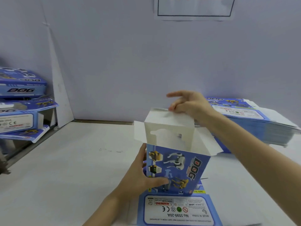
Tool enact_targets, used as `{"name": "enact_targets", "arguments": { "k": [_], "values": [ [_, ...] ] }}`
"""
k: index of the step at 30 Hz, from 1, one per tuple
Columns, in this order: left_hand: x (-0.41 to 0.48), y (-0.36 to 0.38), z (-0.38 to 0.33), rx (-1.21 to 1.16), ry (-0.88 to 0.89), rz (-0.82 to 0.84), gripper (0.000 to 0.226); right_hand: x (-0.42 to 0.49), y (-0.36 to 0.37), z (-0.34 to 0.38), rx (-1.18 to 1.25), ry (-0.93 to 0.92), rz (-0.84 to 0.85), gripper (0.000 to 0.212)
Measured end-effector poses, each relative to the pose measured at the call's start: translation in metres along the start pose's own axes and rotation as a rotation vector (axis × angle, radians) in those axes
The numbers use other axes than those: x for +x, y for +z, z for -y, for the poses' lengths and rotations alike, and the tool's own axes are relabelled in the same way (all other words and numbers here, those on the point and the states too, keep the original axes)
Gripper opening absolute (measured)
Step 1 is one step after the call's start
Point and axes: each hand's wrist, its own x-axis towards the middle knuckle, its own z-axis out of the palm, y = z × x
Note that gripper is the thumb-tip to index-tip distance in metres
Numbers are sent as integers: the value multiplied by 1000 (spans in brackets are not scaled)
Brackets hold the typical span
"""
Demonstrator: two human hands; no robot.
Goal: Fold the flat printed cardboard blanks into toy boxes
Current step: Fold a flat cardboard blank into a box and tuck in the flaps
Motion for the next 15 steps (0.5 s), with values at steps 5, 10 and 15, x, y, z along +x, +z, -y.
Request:
{"name": "enact_targets", "arguments": {
  "k": [5, 10, 15],
  "values": [
    [-4, 1, 9, 35, 10, 72, 72, -4, -12, -3, 156, 89, -52, 44],
    [3, 3, -4, -131, 10, -88, 51, -26, -44, -4, 357, 60, -279, 29],
    [40, 0, -62, -187, 124, -291, 44, -64, -15, -19, 51, 18, -72, 43]
  ]
}}
